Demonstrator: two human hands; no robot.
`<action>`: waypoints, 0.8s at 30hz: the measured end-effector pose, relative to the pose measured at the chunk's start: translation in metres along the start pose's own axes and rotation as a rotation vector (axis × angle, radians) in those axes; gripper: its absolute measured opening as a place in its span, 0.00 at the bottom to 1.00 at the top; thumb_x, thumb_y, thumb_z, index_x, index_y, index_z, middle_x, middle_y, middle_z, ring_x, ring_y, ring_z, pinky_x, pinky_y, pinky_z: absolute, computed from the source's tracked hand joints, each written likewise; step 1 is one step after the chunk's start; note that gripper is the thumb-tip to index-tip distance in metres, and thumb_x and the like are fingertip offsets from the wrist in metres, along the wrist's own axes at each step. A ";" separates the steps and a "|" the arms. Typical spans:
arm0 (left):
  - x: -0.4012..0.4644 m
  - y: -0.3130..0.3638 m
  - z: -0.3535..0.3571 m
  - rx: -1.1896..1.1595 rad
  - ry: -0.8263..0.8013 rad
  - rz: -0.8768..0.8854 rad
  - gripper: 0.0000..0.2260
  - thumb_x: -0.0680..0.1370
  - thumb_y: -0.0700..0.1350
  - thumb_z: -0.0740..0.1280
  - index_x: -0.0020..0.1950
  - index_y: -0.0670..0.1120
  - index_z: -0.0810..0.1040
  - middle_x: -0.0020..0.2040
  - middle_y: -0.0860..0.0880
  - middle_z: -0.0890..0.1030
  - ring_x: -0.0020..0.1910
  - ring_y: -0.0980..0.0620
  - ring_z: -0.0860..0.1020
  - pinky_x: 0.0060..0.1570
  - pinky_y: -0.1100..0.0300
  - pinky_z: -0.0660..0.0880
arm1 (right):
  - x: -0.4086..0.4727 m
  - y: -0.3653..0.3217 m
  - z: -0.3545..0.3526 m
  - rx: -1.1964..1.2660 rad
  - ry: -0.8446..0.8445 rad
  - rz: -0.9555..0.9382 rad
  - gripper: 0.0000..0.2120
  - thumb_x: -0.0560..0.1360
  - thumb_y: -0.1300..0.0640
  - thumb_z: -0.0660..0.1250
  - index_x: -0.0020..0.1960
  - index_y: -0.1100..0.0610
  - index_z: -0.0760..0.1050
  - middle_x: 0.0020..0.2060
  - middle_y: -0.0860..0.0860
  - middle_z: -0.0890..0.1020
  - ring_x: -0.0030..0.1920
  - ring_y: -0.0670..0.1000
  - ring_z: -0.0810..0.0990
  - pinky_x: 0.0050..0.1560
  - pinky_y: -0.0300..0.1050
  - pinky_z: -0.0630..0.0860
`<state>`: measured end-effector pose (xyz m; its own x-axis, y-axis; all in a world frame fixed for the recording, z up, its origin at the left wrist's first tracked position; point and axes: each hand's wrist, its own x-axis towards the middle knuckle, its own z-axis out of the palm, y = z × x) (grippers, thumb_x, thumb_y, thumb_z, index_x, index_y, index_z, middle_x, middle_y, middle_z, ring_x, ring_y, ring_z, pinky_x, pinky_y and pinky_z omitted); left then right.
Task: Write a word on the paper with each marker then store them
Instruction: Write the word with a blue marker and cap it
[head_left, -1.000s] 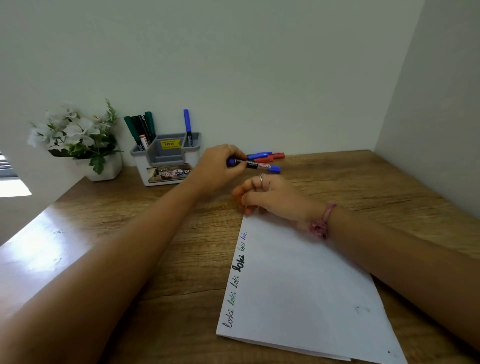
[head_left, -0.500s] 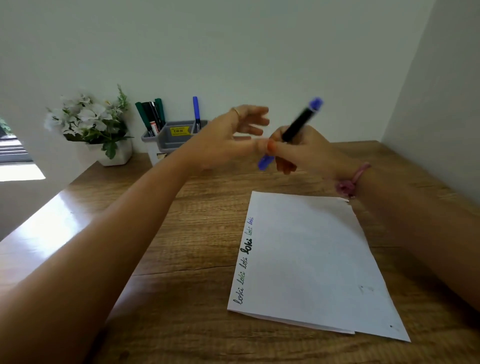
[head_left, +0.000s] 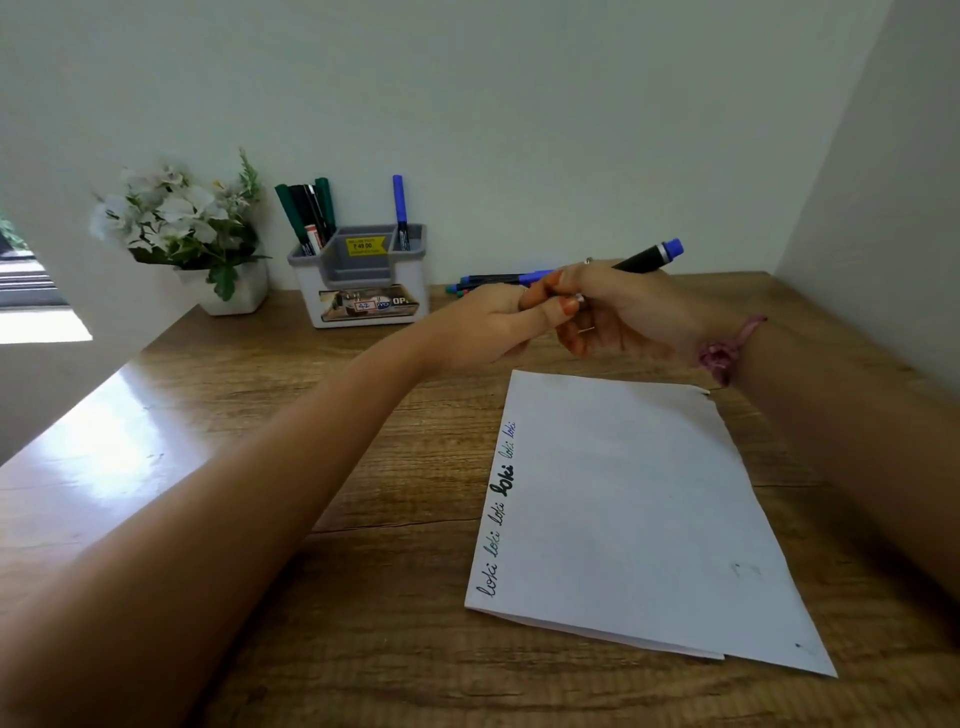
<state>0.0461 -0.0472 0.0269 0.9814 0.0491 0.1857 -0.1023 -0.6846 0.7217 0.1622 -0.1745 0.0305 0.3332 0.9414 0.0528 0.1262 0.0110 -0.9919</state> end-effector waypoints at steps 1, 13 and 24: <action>0.000 -0.002 0.001 0.010 0.016 0.008 0.20 0.80 0.52 0.58 0.27 0.53 0.71 0.22 0.56 0.67 0.22 0.60 0.64 0.26 0.70 0.62 | 0.000 0.001 -0.001 0.014 -0.028 0.016 0.14 0.79 0.57 0.57 0.52 0.61 0.79 0.37 0.53 0.76 0.33 0.48 0.74 0.35 0.40 0.75; -0.011 -0.050 -0.025 0.163 0.030 -0.219 0.18 0.68 0.63 0.69 0.38 0.50 0.71 0.35 0.49 0.73 0.32 0.54 0.70 0.39 0.58 0.70 | -0.010 0.011 -0.022 0.156 -0.147 0.053 0.09 0.71 0.61 0.62 0.48 0.58 0.78 0.34 0.51 0.80 0.34 0.46 0.79 0.36 0.38 0.78; -0.012 -0.050 -0.014 0.140 -0.080 -0.077 0.13 0.64 0.58 0.70 0.48 0.60 0.79 0.45 0.58 0.81 0.43 0.64 0.76 0.43 0.69 0.69 | 0.000 0.033 0.023 -0.291 -0.058 -0.162 0.04 0.68 0.64 0.64 0.36 0.59 0.71 0.23 0.48 0.76 0.23 0.46 0.72 0.25 0.36 0.70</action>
<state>0.0374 -0.0028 -0.0022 0.9958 0.0517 0.0758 -0.0078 -0.7757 0.6311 0.1449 -0.1663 -0.0049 0.2343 0.9530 0.1921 0.4375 0.0731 -0.8962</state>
